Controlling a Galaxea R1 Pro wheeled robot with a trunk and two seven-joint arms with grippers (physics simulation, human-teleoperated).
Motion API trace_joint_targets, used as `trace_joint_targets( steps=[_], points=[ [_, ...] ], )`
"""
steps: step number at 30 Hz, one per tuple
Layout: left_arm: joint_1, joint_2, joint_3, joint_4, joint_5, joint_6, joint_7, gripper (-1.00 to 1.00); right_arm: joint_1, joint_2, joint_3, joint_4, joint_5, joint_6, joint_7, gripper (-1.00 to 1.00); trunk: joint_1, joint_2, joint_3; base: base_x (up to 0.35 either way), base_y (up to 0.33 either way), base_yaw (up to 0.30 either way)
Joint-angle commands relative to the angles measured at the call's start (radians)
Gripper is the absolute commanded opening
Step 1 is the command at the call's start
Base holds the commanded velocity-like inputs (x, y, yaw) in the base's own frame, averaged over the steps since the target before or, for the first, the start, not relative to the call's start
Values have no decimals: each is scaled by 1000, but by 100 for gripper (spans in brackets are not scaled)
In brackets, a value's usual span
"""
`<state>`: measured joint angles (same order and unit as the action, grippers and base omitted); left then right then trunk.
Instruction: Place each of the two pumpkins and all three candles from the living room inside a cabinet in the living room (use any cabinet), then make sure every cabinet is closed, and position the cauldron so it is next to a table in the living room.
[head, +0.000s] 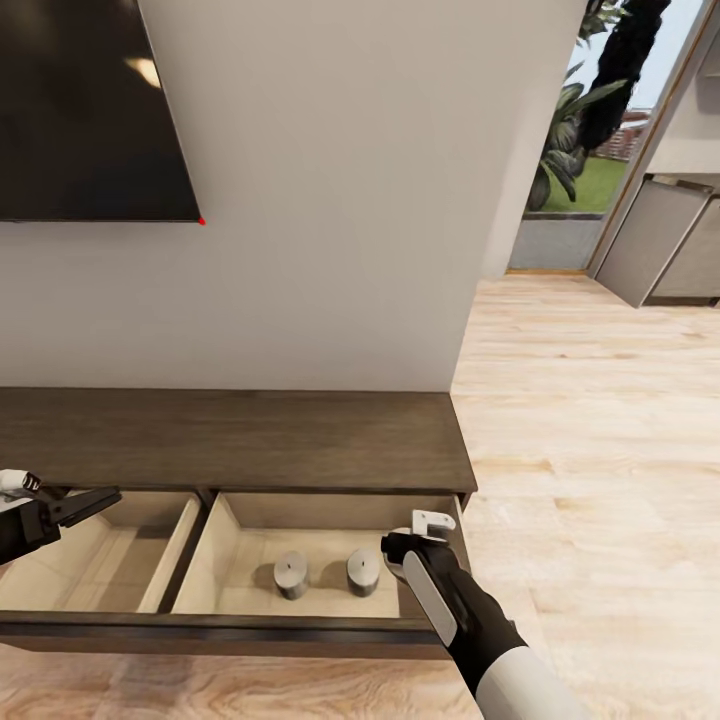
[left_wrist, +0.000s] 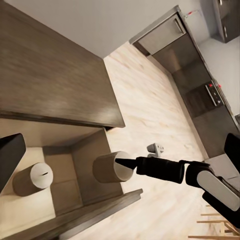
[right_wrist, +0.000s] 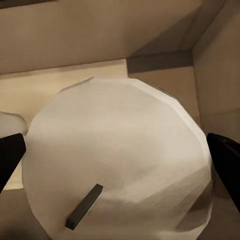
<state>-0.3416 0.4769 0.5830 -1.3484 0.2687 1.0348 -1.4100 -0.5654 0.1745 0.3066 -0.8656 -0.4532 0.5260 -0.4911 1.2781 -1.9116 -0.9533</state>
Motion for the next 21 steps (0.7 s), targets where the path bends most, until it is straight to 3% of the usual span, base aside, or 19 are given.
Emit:
trace_joint_targets(
  steps=[1, 17, 21],
  points=[
    [0, 0, 1, 0, 2, 11, -3, 100, -1, 0, 2, -2, -8, 2, -9, -100, 0, 0, -1, 0, 0, 0],
    [0, 0, 1, 1, 1, 10, -3, 100, -11, 0, -12, 3, -24, 11, 23, -100, 0, 0, -1, 49, 20, 0],
    [0, 0, 1, 1, 1, 10, -3, 100, -23, 0, -65, 30, -28, 14, 23, -100, 0, 0, -1, 35, 33, 0]
  ],
)
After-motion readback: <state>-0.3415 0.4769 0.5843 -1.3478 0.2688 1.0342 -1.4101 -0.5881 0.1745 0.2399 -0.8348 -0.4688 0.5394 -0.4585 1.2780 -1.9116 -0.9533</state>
